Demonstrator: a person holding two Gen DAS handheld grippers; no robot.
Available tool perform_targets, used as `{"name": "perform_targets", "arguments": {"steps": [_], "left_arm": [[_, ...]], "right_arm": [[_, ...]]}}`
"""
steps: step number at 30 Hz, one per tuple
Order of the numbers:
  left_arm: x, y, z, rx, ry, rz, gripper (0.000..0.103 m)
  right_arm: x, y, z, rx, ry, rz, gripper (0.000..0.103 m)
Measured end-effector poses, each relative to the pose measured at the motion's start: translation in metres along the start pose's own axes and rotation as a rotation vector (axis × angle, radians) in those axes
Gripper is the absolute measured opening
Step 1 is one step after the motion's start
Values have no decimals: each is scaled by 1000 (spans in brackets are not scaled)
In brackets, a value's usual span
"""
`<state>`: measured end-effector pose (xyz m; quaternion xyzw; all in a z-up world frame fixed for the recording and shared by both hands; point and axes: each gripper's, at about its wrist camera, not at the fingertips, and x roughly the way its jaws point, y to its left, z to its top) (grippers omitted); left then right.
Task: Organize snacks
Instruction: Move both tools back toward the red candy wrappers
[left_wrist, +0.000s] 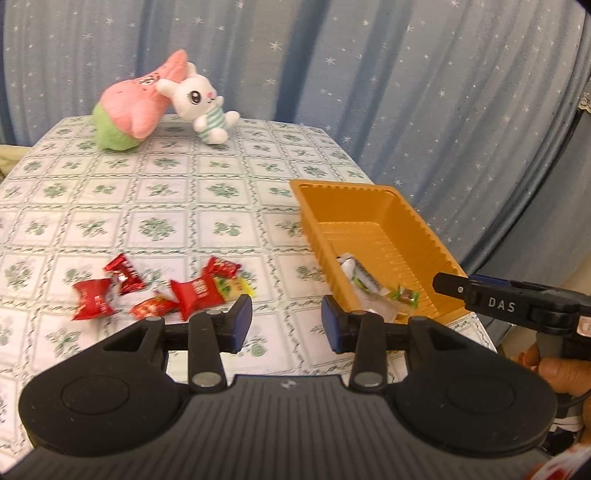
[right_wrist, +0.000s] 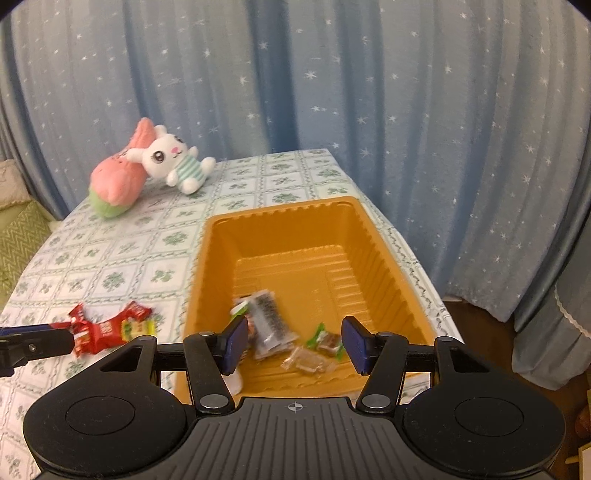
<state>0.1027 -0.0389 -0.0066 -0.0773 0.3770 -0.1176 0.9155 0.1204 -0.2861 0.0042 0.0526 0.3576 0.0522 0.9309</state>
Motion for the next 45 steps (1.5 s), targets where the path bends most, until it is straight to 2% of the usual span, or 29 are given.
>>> {"name": "perform_targets", "arguments": {"steps": [8,15,26,34,45], "left_arm": [[-31,23,-9,-19,-22,49,44],[-52,51,-23,-22,-27,126,48],[-67,98,-34,-54,-27,205,59],[-50,123,-30,-74,-15,227,59],[12,155,-15,-92,15,216,58]], "right_arm": [[-18,38,-8,-42,-2,41,56],[-28,73,-20,-73,-2,91,56],[-16,122,-41,-131,42,145,56],[7,142,-46,-170,54,163,56],[61,162,-49,-202,72,179,56]]}}
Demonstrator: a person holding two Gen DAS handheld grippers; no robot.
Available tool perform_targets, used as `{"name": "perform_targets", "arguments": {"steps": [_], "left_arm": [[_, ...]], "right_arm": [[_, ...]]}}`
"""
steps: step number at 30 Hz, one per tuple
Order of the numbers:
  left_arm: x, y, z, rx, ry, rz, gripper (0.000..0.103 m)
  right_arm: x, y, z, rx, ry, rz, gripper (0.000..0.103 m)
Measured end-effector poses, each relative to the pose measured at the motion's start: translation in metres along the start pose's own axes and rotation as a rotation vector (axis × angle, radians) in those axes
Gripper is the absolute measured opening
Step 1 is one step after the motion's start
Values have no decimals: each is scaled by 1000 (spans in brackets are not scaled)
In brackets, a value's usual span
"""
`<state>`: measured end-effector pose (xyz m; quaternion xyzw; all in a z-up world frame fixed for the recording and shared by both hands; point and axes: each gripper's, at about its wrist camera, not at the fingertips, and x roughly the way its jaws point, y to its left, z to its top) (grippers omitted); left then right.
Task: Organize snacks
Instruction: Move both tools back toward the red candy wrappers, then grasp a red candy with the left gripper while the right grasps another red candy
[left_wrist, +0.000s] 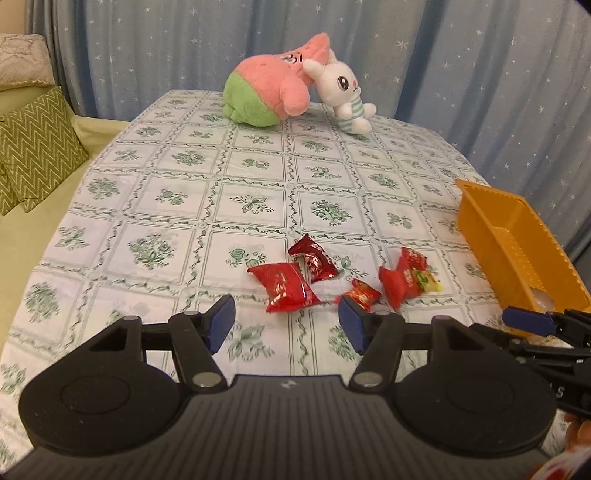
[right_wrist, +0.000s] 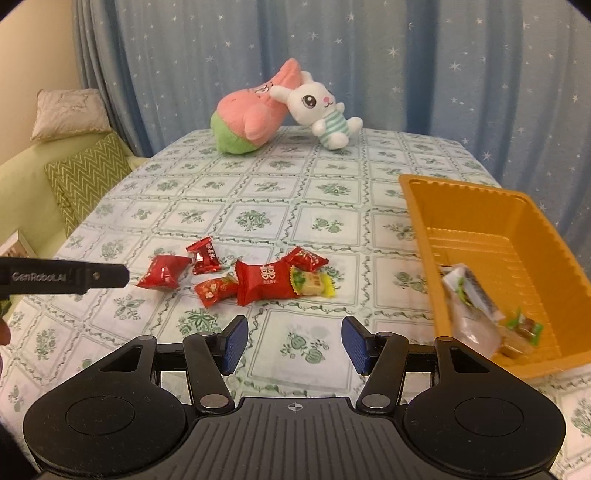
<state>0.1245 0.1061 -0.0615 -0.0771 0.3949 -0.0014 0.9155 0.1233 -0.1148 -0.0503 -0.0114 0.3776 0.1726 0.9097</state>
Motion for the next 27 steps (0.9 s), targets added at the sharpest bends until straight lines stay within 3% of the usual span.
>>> {"name": "perform_targets", "arguments": {"steps": [14,18,27], "left_arm": [[72,0,10,55,72,6,35],[72,-1,8,79,64,13,24],[55,3,4,50,38,-4,22]], "right_arm": [[51,-4,9,-8,-24,43,56],[61,-1,16,-19,-34,56,56],[78,3,33,20,-55,65,56]]}}
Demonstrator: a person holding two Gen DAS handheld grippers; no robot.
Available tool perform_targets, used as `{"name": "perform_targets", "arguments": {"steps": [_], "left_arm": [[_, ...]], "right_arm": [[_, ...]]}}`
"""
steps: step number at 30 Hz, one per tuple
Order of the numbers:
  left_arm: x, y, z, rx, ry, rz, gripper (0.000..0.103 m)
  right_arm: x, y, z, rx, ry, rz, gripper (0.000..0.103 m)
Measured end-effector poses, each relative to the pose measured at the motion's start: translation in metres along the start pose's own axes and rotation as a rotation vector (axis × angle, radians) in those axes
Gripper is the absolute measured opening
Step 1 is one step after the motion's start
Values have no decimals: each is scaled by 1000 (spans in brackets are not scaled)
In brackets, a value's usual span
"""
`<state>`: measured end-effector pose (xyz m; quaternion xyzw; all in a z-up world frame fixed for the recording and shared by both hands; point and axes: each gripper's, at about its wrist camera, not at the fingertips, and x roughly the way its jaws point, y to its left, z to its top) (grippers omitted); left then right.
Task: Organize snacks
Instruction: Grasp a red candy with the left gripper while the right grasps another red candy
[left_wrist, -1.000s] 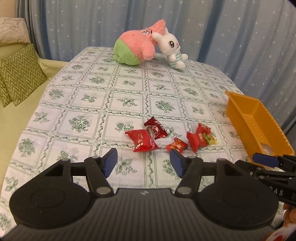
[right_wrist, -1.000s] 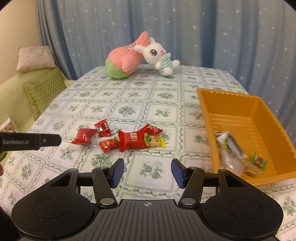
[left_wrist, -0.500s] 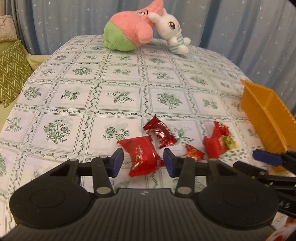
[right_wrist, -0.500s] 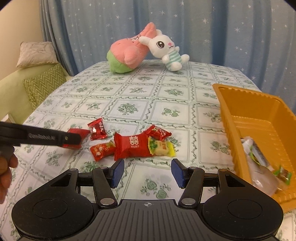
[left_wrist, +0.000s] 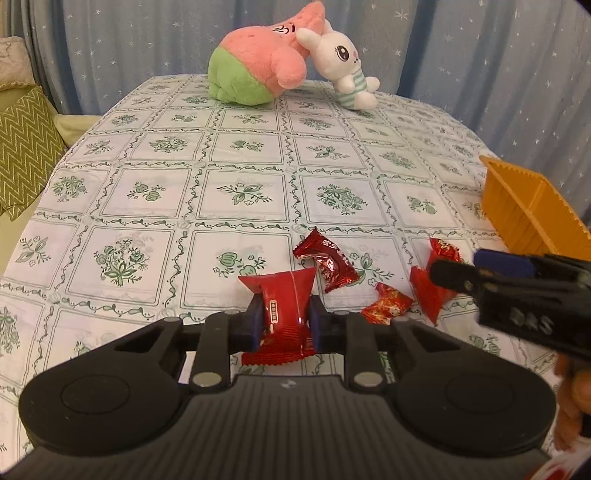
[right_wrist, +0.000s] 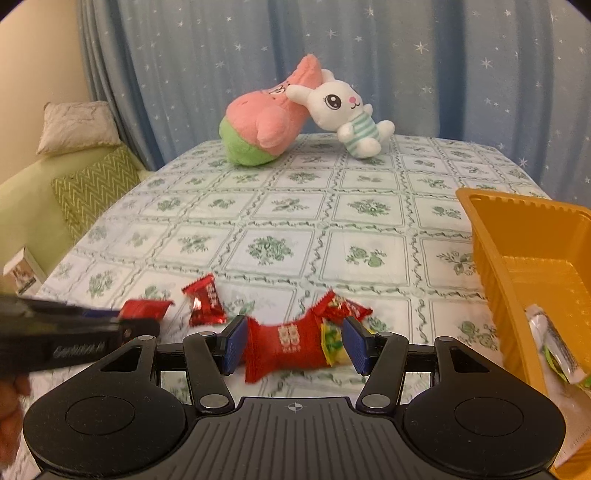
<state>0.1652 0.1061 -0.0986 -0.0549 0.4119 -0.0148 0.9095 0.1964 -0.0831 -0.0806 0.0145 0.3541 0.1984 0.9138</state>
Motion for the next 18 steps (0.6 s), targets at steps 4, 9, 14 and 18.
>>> {"name": "perform_targets", "arguments": {"steps": [4,9,14,18], "left_arm": [[-3,0,-2,-7,-4,-9,22],[-9,-2,-4,-17,-18,-29,22],[-14,-8,-6,-14,-27,-56,22],[-15,-11,-9,-8,-25,-66,22]], "right_arm": [[17,-1,8,24,14,-40,56],[17,0,-2,-45,95,-71,56],[-3,-4,-28,-75,113,-99,56],[-7,-3,-30,-104,82,-78,56]]}}
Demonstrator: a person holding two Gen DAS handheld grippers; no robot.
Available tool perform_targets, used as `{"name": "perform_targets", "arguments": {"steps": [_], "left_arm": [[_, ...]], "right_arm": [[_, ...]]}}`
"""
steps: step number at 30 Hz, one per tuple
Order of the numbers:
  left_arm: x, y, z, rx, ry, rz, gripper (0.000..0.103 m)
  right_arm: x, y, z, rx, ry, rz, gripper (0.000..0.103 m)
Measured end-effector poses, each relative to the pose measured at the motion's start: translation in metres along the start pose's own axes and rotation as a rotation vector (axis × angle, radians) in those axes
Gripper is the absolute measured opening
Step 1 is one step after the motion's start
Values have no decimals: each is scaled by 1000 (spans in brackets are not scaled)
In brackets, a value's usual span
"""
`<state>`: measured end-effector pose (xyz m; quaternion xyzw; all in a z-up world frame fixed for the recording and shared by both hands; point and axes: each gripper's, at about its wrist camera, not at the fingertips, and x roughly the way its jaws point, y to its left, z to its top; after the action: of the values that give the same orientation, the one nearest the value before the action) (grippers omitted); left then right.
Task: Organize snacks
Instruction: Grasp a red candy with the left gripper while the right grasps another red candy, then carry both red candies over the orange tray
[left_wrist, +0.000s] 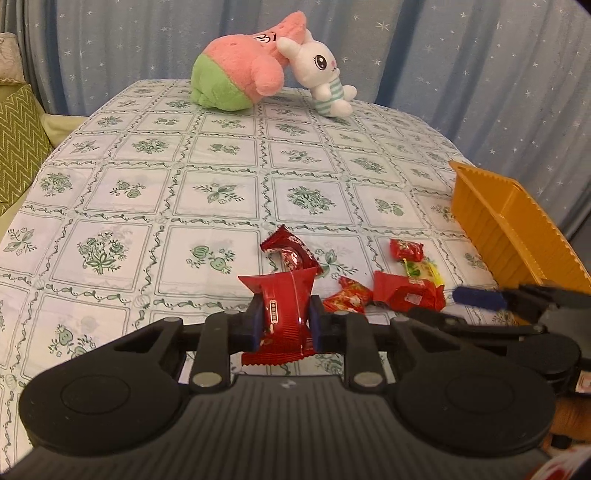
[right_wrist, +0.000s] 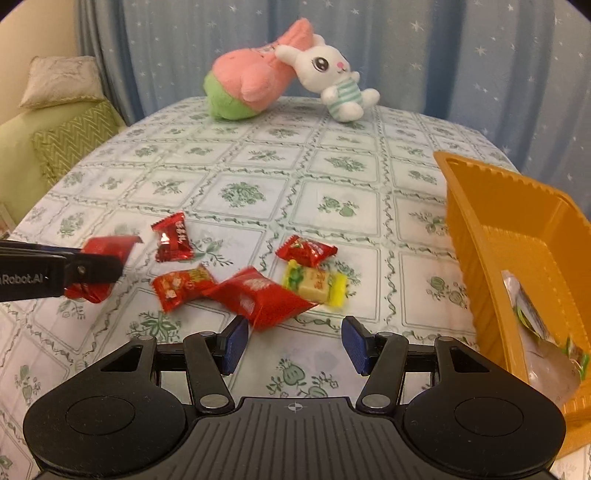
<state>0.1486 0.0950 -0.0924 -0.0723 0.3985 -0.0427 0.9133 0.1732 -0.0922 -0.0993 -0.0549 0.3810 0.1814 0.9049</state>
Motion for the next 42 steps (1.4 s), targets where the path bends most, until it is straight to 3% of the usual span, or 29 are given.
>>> {"name": "perform_targets", "arguments": {"steps": [5,9,11,12,18,23,35,42], "left_arm": [[-1,1,-5,-14,9,-5,22],[-1,0,-6,-14,7,-15,22],[-1,0,-5,-12,5,-18,22],[-2,0,-6,-12,3,-19,22],[-1,-1,-6,-19,3,-27,22],[-7,-6,-8,-13,2,-32,22],[-49,-37,-17,-22,-21,-42,22],[-83,-64,-25,-11,-37,-53,22]], "right_arm": [[0,15,11,-163,-60,25,56],[12,20,13,-265,-24,63,56],[17,22,12,-303,13,78,42],[18,23,10,-312,30,86,39],[21,16,9,-238,62,129,30],[14,12,8,-174,55,108,26],[-64,-5,-6,30,3,25,25],[-118,-14,-20,78,-30,1,25]]}}
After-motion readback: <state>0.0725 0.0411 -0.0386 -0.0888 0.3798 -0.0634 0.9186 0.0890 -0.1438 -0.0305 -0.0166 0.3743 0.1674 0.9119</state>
